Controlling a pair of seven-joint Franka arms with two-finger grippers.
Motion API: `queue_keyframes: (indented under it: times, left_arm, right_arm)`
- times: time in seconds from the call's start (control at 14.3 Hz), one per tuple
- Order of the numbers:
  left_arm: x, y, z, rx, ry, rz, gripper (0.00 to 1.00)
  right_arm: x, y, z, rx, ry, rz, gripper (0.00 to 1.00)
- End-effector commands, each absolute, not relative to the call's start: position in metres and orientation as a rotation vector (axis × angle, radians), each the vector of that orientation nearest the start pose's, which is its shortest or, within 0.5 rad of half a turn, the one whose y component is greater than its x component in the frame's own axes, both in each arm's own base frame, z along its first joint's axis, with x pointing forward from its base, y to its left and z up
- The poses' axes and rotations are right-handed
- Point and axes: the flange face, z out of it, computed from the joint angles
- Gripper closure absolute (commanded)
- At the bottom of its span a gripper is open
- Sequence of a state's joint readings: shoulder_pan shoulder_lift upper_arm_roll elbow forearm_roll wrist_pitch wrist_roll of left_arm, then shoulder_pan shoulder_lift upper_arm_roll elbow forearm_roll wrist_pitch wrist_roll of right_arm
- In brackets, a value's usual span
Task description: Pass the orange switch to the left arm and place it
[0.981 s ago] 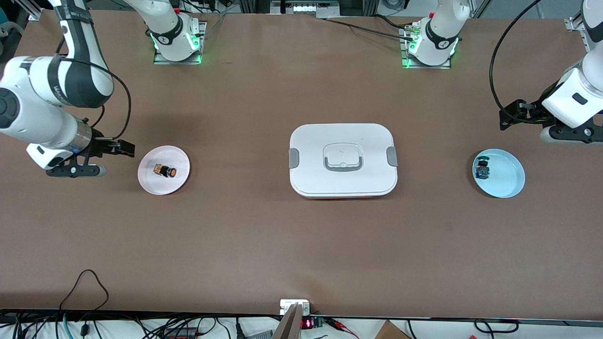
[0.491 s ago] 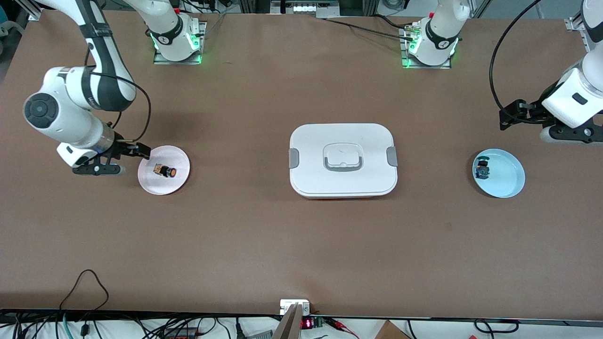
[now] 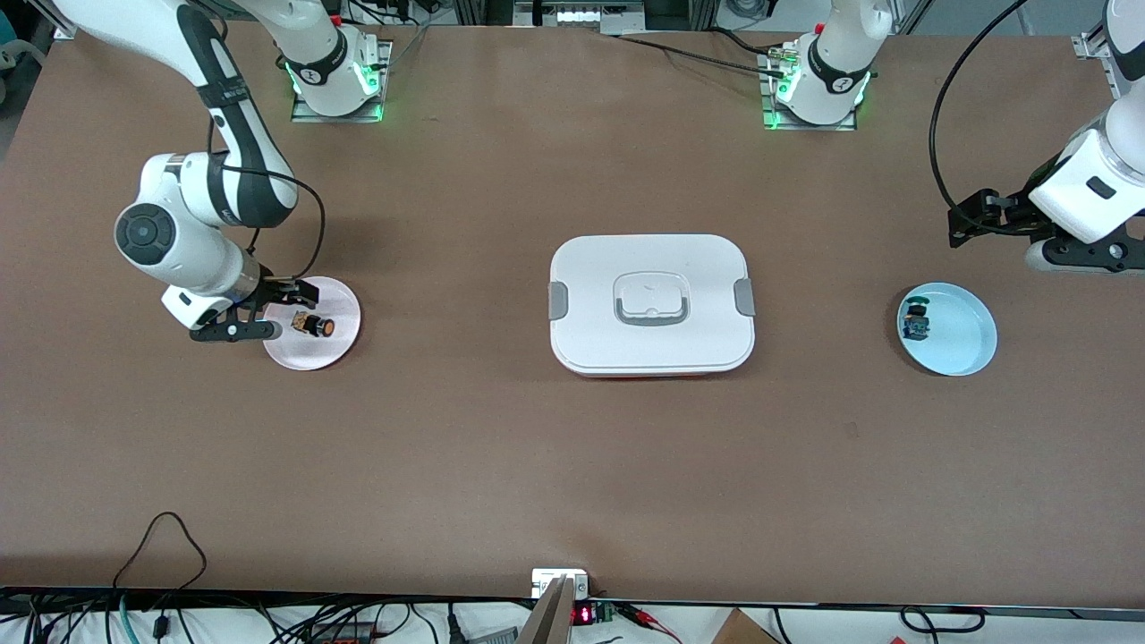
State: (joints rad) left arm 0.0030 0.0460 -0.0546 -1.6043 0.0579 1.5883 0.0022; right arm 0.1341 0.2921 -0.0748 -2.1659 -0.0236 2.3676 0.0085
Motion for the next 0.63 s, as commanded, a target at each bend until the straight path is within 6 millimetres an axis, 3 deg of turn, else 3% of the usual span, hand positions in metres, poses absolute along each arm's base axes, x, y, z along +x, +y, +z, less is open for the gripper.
queue_keyframes:
  times: [0.0,0.35,0.56]
  left_arm:
    - [0.570,-0.022,0.590,-3.083,0.088,0.093,0.00]
    - [0.570,-0.021,0.590,-3.083,0.086,0.093,0.00]
    - [0.570,-0.021,0.590,-3.083,0.086,0.093,0.00]
  right_arm:
    - [0.556,0.035,0.242,-3.162,-0.060,0.126,0.00]
    - [0.559,0.034,0.229,-3.042,0.167,0.121,0.00]
    - [0.560,0.031,0.220,-3.052,0.162,0.106,0.00]
